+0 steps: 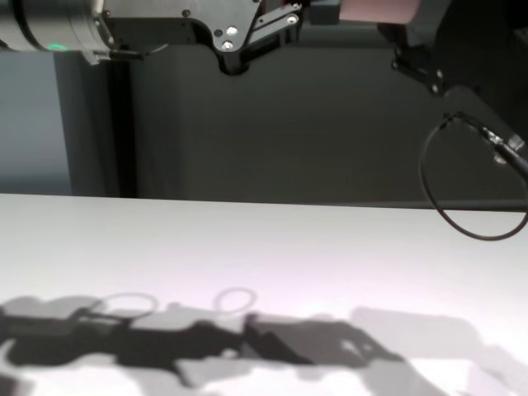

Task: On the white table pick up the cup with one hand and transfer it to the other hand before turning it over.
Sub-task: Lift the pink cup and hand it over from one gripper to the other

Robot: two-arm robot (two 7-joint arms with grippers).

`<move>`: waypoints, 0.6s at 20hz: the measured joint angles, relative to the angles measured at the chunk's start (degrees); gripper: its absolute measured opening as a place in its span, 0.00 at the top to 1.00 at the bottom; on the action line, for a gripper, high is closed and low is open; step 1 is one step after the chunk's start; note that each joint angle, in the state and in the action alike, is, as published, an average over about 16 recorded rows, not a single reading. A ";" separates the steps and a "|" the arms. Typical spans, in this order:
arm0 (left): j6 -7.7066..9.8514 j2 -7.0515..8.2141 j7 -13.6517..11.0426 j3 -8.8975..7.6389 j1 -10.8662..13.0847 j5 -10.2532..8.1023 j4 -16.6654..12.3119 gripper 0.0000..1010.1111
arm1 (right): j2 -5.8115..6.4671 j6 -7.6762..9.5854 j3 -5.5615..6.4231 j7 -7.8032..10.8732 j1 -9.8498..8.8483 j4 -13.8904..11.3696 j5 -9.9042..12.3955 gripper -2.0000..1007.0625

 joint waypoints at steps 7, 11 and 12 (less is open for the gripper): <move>0.00 0.00 0.00 0.00 0.00 0.00 0.00 0.96 | 0.68 -0.80 -0.97 0.15 0.28 0.04 0.20 0.01; 0.00 0.00 0.00 0.00 0.00 0.00 0.00 0.96 | 1.09 -1.27 -1.48 0.18 0.45 0.08 0.36 0.01; 0.00 0.00 0.00 0.00 0.00 0.00 0.00 0.96 | 1.18 -1.38 -1.60 0.17 0.49 0.10 0.41 0.01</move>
